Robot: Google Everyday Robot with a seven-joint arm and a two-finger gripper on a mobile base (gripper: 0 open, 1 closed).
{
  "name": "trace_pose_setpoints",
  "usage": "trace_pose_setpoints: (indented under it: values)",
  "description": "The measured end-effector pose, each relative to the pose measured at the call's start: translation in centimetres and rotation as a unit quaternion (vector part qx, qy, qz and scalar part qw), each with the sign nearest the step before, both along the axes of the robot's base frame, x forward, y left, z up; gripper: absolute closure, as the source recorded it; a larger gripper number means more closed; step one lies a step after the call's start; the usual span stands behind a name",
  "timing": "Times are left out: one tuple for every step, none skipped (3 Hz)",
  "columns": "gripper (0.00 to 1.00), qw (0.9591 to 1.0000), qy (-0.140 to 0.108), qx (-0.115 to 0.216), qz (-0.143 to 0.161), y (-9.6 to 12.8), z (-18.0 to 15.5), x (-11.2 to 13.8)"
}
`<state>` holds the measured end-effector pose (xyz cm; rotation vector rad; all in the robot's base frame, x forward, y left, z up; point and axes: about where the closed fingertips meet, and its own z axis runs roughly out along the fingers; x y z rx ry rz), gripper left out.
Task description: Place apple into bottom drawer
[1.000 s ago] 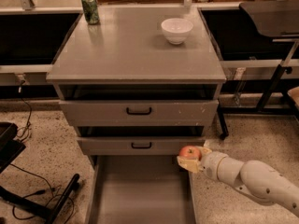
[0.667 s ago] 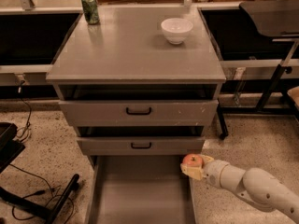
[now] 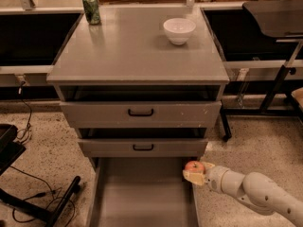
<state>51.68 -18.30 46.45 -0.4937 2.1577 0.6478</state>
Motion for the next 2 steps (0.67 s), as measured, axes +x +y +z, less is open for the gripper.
trace_pose_setpoints:
  values:
    - [1.0,0.9993,-0.006,-0.002,0.036,3.2,-4.2,1.8]
    - [1.0,0.9962,-0.016,0.009,0.085,7.8,-11.0,3.5]
